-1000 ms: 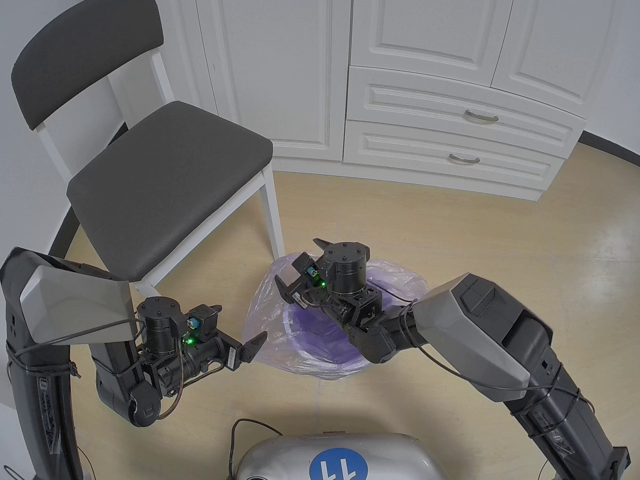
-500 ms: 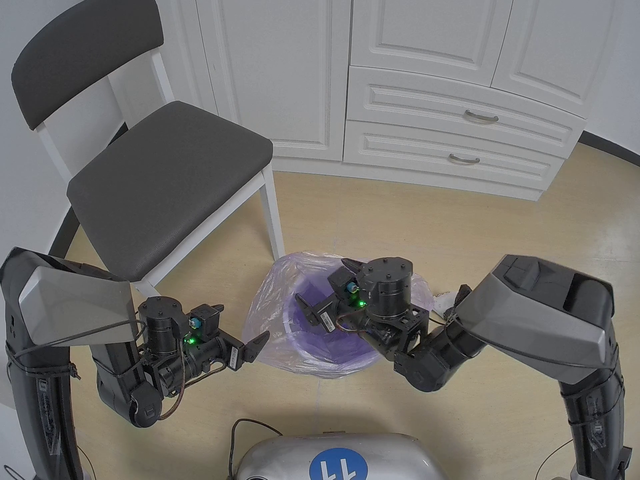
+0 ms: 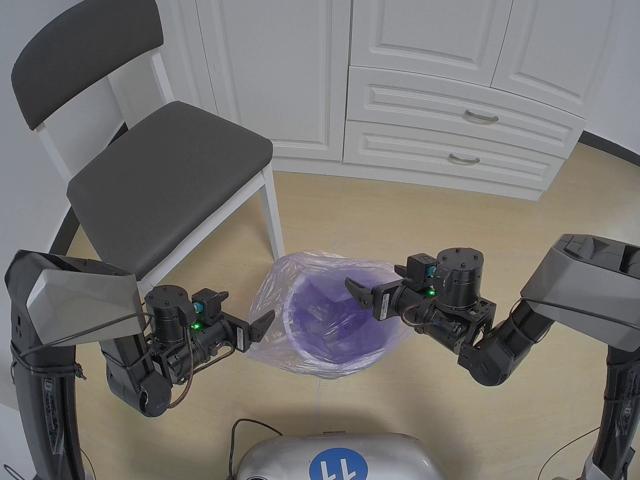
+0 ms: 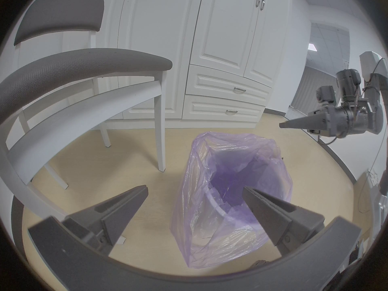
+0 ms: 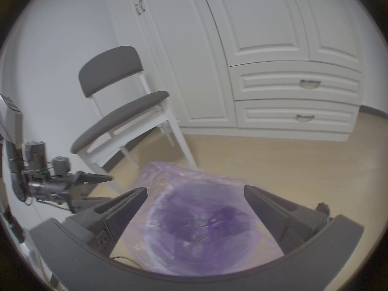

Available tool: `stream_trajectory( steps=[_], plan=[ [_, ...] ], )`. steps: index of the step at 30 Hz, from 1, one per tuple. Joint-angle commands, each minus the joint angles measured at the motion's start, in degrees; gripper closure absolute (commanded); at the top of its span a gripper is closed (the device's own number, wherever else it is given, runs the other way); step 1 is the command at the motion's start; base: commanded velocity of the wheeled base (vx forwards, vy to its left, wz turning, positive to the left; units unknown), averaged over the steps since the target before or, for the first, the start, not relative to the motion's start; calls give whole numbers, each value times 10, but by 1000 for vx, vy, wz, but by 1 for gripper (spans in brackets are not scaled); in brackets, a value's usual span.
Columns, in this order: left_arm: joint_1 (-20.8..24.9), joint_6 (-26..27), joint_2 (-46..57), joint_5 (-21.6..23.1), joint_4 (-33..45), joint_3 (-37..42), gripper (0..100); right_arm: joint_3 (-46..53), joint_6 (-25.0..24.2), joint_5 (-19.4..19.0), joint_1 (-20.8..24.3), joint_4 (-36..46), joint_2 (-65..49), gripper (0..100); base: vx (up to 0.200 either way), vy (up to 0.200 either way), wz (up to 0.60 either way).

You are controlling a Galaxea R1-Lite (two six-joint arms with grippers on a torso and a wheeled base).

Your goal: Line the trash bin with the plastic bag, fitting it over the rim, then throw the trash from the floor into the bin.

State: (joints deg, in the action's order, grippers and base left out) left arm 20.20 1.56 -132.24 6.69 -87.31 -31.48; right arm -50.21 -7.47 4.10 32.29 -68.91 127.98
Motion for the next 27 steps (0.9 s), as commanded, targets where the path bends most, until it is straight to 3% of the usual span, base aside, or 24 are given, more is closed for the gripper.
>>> stream_trajectory(
  steps=[1,17,21,22,27],
  plan=[
    [0,-4,-6,-1,-1,-2,0,20,-14,-31,22,-1,-8,0,0,0,0],
    [8,-4,-27,-5,9,-10,0,5,-14,-32,4,0,22,0,0,0,0],
    [5,5,-55,-47,11,-35,0,5,-14,-31,1,11,25,0,0,0,0],
    [4,22,-69,-86,14,-54,0,4,-14,-31,-3,33,22,0,0,0,0],
    [3,45,-72,-105,15,-54,0,-10,-15,-32,-8,62,23,0,0,0,0]
  ],
)
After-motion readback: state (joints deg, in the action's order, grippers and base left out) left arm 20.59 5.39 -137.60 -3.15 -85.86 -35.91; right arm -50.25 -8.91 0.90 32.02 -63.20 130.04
